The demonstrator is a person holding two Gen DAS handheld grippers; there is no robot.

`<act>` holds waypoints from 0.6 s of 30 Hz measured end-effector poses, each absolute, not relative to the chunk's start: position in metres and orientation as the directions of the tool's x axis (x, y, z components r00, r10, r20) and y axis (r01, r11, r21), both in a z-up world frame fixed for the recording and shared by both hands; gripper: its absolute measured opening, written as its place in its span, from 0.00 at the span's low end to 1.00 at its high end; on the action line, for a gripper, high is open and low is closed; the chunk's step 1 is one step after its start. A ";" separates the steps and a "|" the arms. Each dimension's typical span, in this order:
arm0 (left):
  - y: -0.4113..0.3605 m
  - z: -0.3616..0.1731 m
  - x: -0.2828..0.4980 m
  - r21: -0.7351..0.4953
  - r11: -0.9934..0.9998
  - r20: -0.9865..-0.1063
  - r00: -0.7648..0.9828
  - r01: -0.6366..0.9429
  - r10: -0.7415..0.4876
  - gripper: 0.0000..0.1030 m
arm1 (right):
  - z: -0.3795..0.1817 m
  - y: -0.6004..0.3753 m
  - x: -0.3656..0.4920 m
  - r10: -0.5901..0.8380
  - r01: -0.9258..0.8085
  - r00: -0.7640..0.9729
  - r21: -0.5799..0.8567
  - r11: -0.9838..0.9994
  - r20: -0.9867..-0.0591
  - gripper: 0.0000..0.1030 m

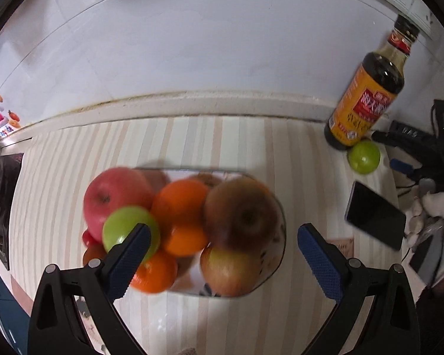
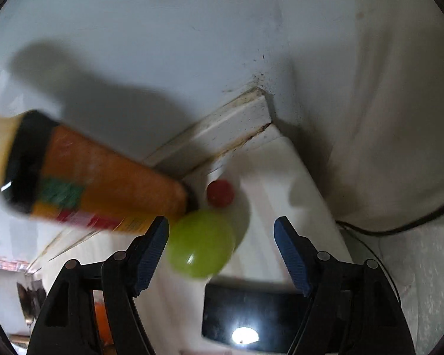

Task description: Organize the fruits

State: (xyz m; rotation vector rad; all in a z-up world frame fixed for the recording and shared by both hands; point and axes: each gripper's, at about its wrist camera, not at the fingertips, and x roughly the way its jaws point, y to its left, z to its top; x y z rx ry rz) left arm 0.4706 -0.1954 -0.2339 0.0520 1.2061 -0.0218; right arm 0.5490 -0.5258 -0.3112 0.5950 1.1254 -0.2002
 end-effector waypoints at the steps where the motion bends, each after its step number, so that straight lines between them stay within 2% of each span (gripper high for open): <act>1: -0.197 -0.234 0.474 0.026 0.999 -0.934 0.357 0.045 0.009 0.99 | -0.315 -0.527 0.552 0.147 0.441 0.427 0.348 0.827 -0.892 0.74; 8: -0.199 -0.240 0.481 0.018 0.998 -0.939 0.343 0.056 -0.002 0.99 | -0.328 -0.534 0.555 0.201 0.461 0.424 0.402 0.791 -0.883 0.73; 9: -0.199 -0.241 0.481 0.016 0.998 -0.940 0.340 0.057 -0.004 0.99 | -0.328 -0.535 0.555 0.211 0.458 0.426 0.411 0.788 -0.880 0.68; 10: -0.199 -0.242 0.481 0.014 0.998 -0.942 0.335 0.058 -0.006 0.99 | -0.326 -0.534 0.555 0.229 0.445 0.435 0.429 0.787 -0.871 0.55; 11: -0.199 -0.241 0.479 0.013 0.998 -0.942 0.335 0.058 -0.007 0.99 | -0.321 -0.531 0.556 0.246 0.418 0.442 0.440 0.795 -0.863 0.50; 13: -0.200 -0.239 0.476 0.014 0.998 -0.942 0.336 0.062 -0.008 0.99 | -0.313 -0.527 0.553 0.219 0.402 0.431 0.404 0.821 -0.875 0.45; 18: -0.200 -0.235 0.473 0.015 0.998 -0.940 0.341 0.064 -0.007 0.99 | -0.300 -0.505 0.538 0.196 0.375 0.436 0.375 0.848 -0.879 0.47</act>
